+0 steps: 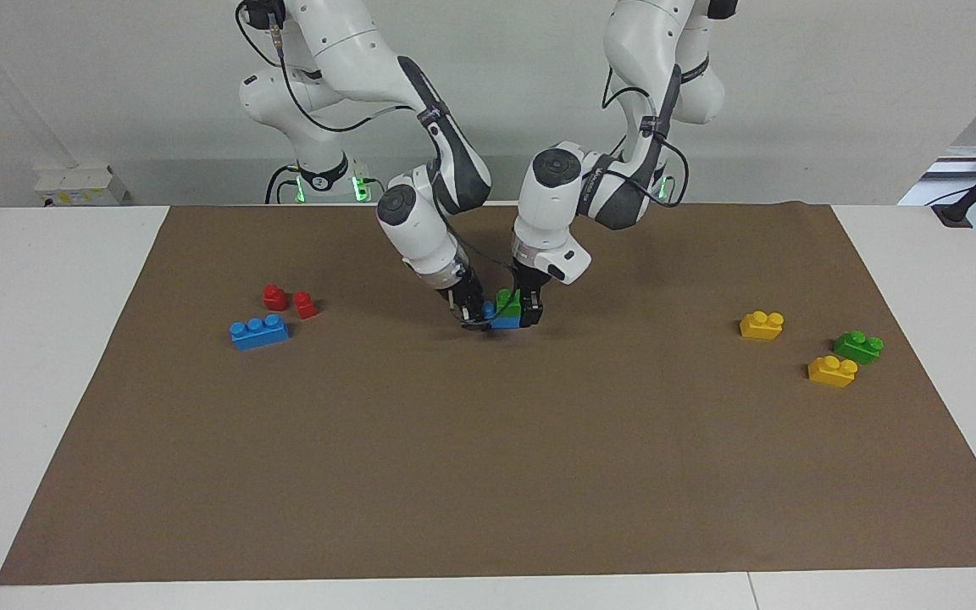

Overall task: Remove green block with left arm and hold with right
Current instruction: 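Grasp the green brick with the left gripper while the right gripper grasps the blue, then pull the green brick away with the left gripper while the right gripper pulls blue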

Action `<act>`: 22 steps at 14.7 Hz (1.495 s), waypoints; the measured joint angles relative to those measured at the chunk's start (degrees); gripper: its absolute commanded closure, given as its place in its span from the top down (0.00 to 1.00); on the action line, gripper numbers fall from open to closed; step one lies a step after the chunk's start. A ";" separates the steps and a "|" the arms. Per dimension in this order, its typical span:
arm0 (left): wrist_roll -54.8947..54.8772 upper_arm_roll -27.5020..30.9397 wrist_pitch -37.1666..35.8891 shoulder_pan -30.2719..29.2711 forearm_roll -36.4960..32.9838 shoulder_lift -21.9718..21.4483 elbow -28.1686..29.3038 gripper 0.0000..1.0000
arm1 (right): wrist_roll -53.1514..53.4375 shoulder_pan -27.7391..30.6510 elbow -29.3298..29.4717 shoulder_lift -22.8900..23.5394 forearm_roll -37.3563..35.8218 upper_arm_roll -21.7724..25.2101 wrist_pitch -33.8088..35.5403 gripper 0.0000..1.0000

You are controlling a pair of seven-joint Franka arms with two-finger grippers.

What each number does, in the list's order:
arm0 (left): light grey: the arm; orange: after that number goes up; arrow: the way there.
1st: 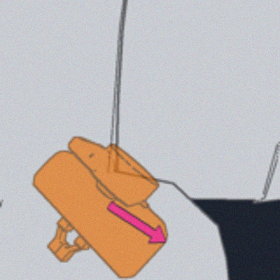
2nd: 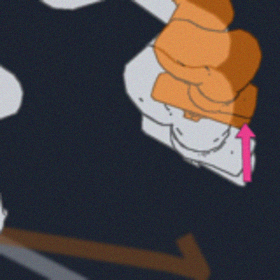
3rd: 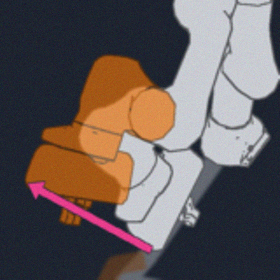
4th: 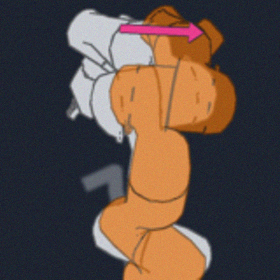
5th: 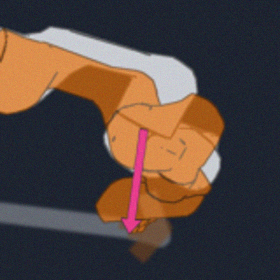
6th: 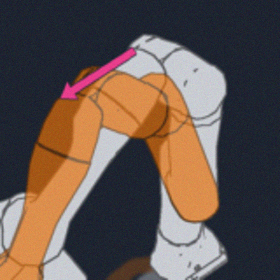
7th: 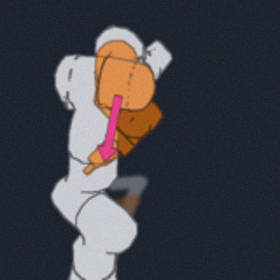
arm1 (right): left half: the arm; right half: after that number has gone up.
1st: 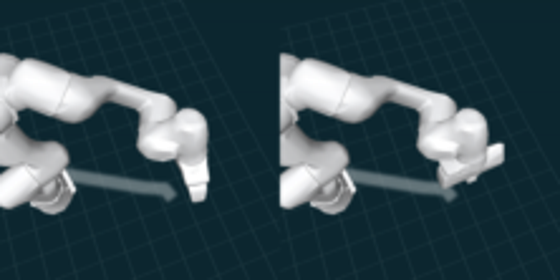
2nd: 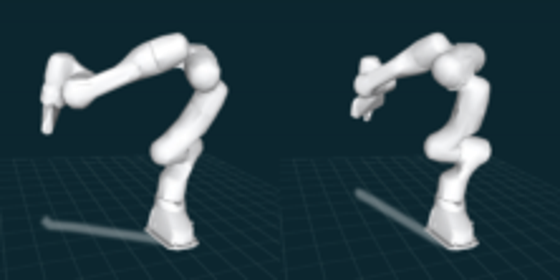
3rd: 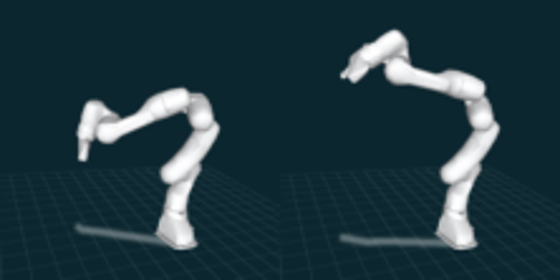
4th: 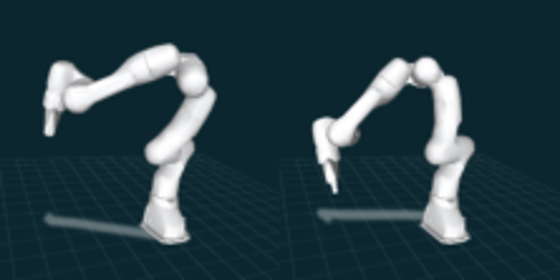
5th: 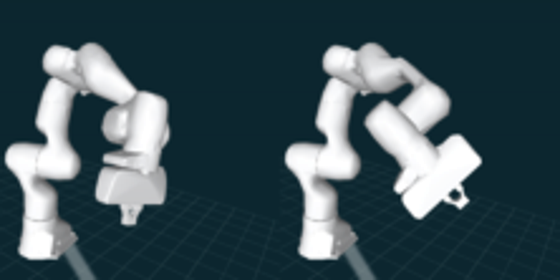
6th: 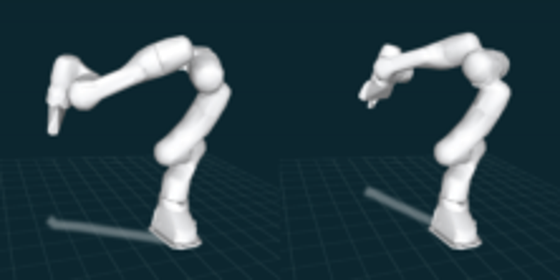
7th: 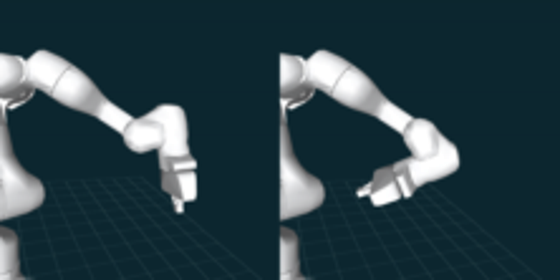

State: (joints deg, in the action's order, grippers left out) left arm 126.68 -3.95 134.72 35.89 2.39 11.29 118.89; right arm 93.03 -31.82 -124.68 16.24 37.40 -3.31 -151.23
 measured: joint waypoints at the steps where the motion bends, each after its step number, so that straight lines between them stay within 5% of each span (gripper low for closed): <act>1: 0.00 -0.06 -0.33 0.35 -0.16 -0.05 0.00 0.00 | 0.00 0.02 0.09 0.06 0.03 0.15 -0.04 0.00; 9: 0.01 0.24 -0.49 1.11 -1.02 -0.98 -0.05 0.00 | -0.01 0.14 0.15 0.10 0.03 0.33 -0.14 0.00; 16: -1.78 1.65 -6.17 -1.92 -1.08 -6.28 -1.89 0.00 | -1.39 0.25 0.51 0.14 0.03 0.33 1.10 0.00; 22: -16.06 2.01 -9.89 -11.42 -1.12 -8.44 -1.97 0.00 | -12.91 12.12 8.73 -0.61 -0.93 0.93 18.98 0.00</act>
State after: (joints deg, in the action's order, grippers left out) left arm 110.62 -1.94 124.83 24.48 1.27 2.85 116.92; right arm 80.12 -19.70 -115.95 15.63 36.46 -2.38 -132.25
